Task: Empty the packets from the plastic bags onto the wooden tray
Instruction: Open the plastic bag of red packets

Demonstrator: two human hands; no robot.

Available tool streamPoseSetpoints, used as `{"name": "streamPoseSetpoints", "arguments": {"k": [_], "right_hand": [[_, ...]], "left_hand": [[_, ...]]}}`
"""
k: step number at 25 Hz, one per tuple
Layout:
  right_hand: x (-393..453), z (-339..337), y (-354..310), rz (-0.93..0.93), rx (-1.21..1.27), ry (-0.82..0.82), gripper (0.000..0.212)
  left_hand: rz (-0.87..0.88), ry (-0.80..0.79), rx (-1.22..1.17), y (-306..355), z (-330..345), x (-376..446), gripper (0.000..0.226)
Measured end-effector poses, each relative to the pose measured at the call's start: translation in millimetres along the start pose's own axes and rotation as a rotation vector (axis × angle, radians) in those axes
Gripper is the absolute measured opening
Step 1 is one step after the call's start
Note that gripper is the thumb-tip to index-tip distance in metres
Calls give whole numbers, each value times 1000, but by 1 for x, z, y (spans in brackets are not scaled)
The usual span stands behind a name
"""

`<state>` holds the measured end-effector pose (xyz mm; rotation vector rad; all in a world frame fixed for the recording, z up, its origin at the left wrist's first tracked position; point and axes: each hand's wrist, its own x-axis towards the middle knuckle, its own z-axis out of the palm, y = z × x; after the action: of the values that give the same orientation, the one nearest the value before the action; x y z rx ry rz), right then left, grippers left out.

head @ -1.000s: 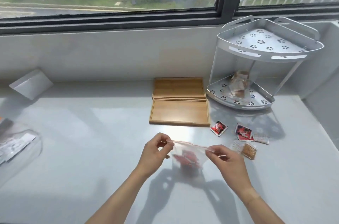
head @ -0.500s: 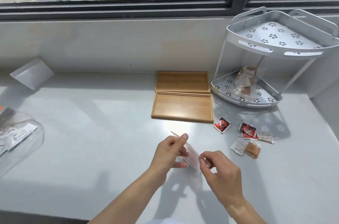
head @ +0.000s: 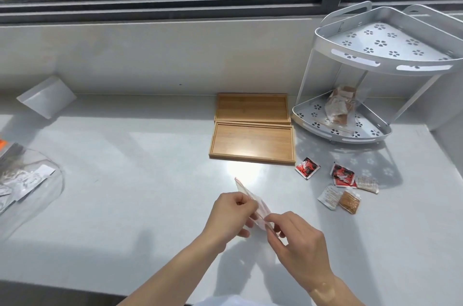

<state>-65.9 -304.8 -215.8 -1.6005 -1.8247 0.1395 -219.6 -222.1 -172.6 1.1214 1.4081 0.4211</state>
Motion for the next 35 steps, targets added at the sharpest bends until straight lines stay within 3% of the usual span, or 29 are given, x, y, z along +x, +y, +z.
{"name": "streamPoseSetpoints", "arguments": {"k": [4, 8, 13, 18, 22, 25, 31, 35], "right_hand": [[6, -12, -9, 218, 231, -114, 26], [28, -18, -10, 473, 458, -235, 21], [44, -19, -5, 594, 652, -484, 22], [49, -21, -2, 778, 841, -561, 13], [50, -23, 3, 886, 910, -641, 11], [49, -22, -1, 813, 785, -614, 12], [53, -28, -9, 387, 230, -657, 33], [56, -27, -9, 377, 150, -565, 22]], "left_hand": [[33, -46, 27, 0, -8, 1, 19], [101, -102, 145, 2, -13, 0, 23], [148, -112, 169, -3, -11, 4, 28], [177, -215, 65, -8, -13, 5, 28], [170, -328, 151, -7, -22, 8, 23], [199, -364, 224, -3, -26, 8, 20], [310, -313, 639, 11, -25, 1, 20], [323, -217, 725, 19, -17, -4, 23]]}}
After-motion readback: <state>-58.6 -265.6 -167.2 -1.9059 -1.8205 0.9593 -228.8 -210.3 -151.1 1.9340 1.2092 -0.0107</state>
